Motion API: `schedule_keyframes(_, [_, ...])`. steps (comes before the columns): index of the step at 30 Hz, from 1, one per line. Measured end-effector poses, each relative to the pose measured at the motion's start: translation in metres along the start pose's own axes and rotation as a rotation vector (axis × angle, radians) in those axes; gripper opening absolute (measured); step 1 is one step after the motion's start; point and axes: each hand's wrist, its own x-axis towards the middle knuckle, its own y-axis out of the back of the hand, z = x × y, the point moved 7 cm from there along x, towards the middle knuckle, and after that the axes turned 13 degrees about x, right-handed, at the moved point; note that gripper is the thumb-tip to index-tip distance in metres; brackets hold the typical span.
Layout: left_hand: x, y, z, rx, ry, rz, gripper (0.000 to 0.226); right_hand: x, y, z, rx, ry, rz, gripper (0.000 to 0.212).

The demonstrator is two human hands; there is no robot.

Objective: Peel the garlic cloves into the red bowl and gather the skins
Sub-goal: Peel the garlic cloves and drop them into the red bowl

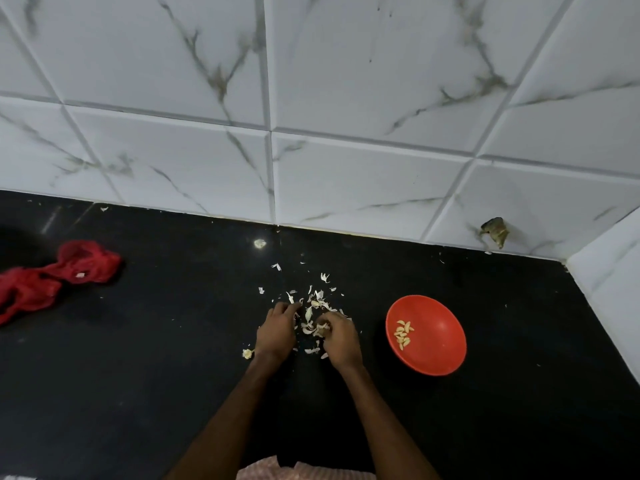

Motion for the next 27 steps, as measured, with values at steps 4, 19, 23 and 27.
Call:
schedule_keyframes(4, [0.004, -0.001, 0.009, -0.007, -0.04, 0.024, 0.044, -0.001, 0.013, 0.0, 0.227, -0.084, 0.089, 0.018])
schedule_keyframes(19, [0.018, 0.011, 0.026, -0.551, -0.065, 0.054, 0.008, 0.014, 0.022, -0.009, 0.401, -0.024, 0.066, 0.017])
schedule_keyframes(23, [0.023, 0.009, 0.022, -0.573, -0.002, 0.019, 0.008, 0.018, 0.024, -0.014, 0.382, 0.003, 0.092, 0.023])
schedule_keyframes(27, [0.022, 0.011, 0.024, -0.572, 0.024, 0.012, 0.007, 0.018, 0.026, -0.016, 0.342, -0.023, 0.105, 0.031])
